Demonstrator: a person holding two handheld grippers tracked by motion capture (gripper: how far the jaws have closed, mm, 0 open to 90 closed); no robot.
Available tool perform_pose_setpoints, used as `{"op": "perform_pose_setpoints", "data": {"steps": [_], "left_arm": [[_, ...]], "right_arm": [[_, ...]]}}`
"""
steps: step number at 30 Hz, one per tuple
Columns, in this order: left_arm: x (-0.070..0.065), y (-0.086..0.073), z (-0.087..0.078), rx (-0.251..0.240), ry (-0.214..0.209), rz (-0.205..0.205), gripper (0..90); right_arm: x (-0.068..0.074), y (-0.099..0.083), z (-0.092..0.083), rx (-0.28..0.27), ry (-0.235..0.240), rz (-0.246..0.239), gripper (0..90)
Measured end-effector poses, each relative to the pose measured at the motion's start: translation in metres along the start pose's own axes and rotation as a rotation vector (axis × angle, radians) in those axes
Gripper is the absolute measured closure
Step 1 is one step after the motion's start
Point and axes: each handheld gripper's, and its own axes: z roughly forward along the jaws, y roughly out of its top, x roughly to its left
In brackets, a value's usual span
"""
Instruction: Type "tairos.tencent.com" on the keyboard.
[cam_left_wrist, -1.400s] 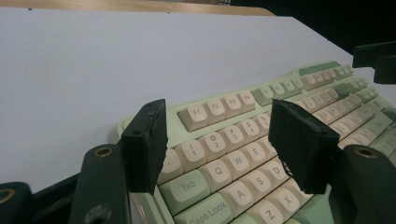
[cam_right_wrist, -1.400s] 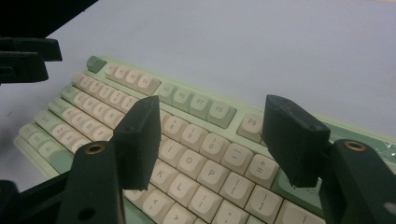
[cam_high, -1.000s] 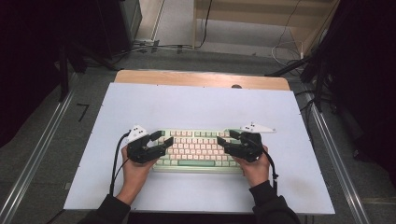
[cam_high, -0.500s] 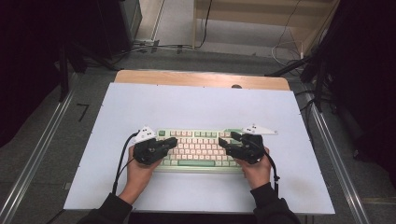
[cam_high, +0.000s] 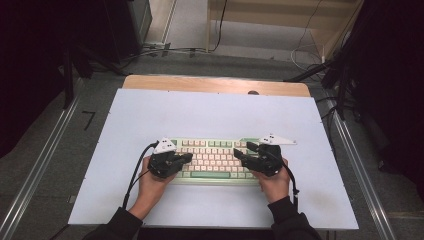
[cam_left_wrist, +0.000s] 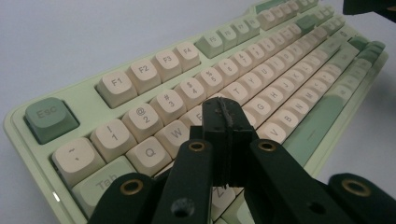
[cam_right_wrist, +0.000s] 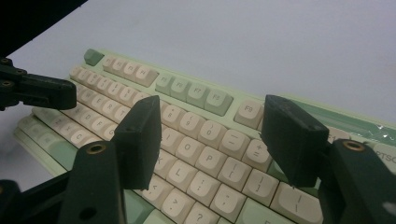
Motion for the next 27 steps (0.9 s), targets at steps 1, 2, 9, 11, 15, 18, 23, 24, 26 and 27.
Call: {"op": "perform_pose_setpoints", "data": {"steps": [1,2,9,11,15,18,23,24,26,27], "left_arm": [[0.0,0.0,0.0,0.006,-0.001,-0.002,90.0],[0.0,0.0,0.001,0.007,0.001,-0.002,90.0],[0.0,-0.001,0.002,0.019,0.006,-0.002,90.0],[0.0,-0.001,0.002,0.019,0.004,-0.003,90.0],[0.0,-0.001,0.003,0.031,0.008,-0.004,90.0],[0.001,-0.001,0.005,0.054,0.004,-0.011,90.0],[0.001,0.0,0.001,0.012,0.001,-0.021,89.2],[0.002,0.001,-0.002,-0.015,-0.003,-0.032,84.9],[0.003,0.003,-0.009,-0.083,0.006,-0.043,72.1],[0.003,0.003,-0.012,-0.118,0.021,-0.047,64.3]], "right_arm": [[0.0,0.0,0.0,0.0,0.001,0.001,36.3],[0.0,0.0,0.0,-0.001,0.002,0.001,36.3],[-0.001,0.0,0.0,-0.003,0.002,0.001,36.4],[-0.001,0.0,0.0,-0.003,0.001,0.002,36.4],[-0.001,0.0,0.0,-0.004,0.001,0.003,36.5],[-0.001,0.0,0.0,-0.003,0.001,0.003,36.9],[-0.001,-0.001,0.001,0.004,0.003,0.001,37.2],[0.0,0.0,0.0,0.004,0.004,0.001,37.2],[-0.001,0.0,-0.001,-0.002,0.003,0.003,37.2],[-0.002,0.0,-0.001,0.0,0.002,0.004,37.2]]}}
